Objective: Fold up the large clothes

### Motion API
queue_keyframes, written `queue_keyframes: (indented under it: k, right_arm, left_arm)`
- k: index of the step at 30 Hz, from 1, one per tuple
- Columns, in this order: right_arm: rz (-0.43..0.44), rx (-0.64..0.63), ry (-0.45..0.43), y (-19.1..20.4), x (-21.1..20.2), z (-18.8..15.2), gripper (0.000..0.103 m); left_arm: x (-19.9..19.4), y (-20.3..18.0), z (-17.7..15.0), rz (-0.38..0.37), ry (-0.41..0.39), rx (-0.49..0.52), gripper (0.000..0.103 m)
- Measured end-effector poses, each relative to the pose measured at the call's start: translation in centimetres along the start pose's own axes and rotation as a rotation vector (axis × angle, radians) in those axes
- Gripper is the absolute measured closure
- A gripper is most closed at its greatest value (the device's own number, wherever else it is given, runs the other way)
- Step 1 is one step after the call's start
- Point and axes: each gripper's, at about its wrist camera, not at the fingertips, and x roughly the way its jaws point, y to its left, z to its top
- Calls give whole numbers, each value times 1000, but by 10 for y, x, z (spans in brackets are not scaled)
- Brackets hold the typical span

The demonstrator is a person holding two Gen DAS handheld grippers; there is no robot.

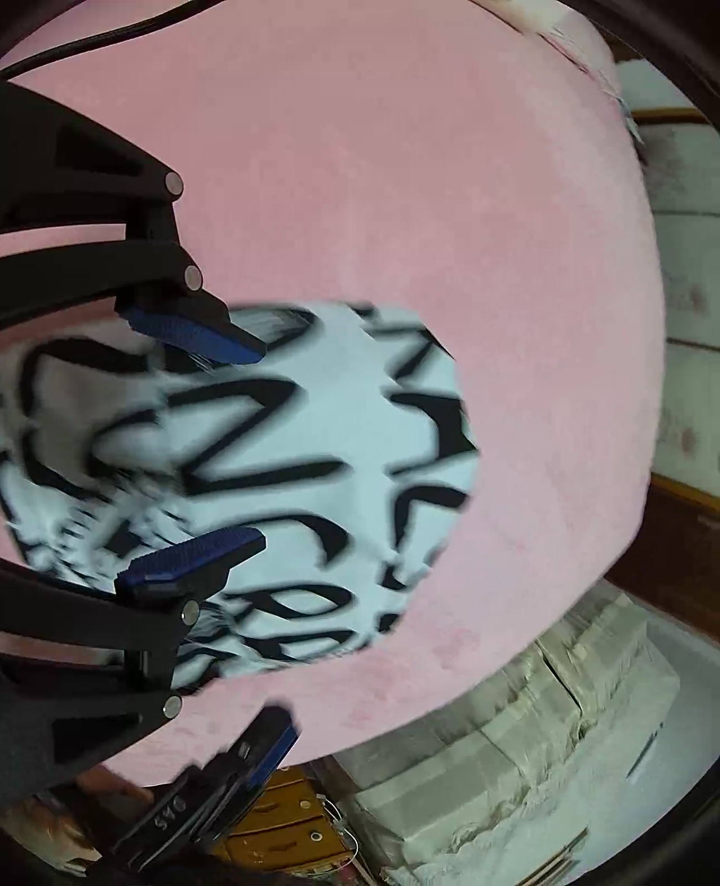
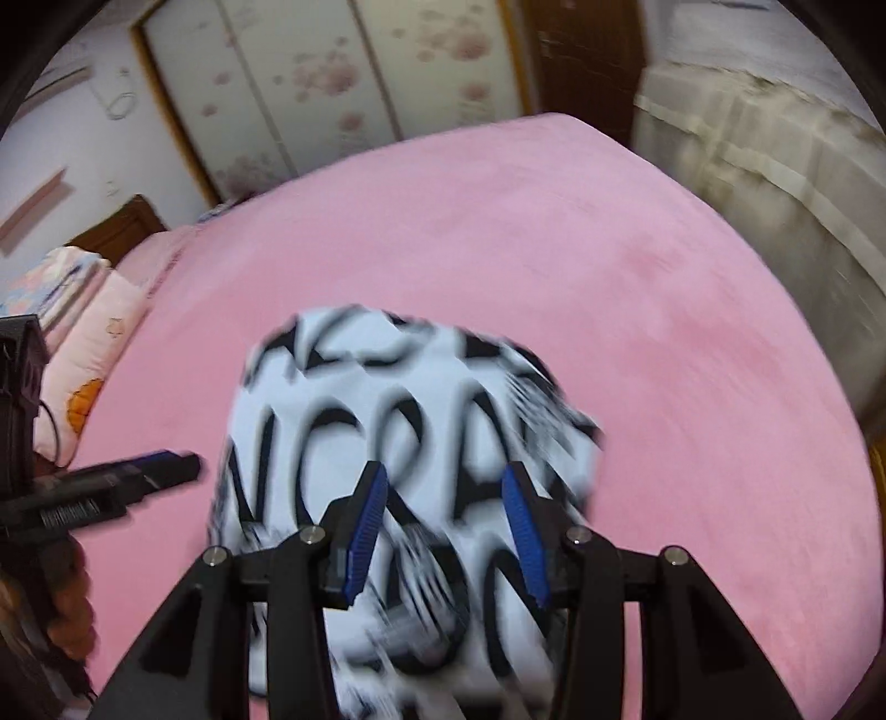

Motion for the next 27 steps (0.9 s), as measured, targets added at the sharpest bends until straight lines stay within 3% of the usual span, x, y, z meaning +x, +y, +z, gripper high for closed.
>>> queue_keyframes:
  k: [3,7,11,12,16,22,27]
  right_arm:
    - [28,-20,-4,8,34,21,59]
    - [57,20,65,-3,82,33,65]
    - [-133,16,139,-36,117,24,84]
    - [-135,36,161,-49,122,19,88]
    - [-104,80,181,-69,116,7,95]
    - [-115,97,174,-64,102,3,95]
    - [-86,133,147,-54,74,2,91]
  left_arm:
    - [20,-13,10,3,-21,12,43]
    - [66,-9,20,38,41,-15,44]
    - [89,9,18,44,88,-50,44]
    - [91,14,18,29,93,-62,44]
    - [92,16,14,14,92,-38,44]
    - [89,10,11,44,104,-16,36]
    - [71,8,7,44,149,-33,36]
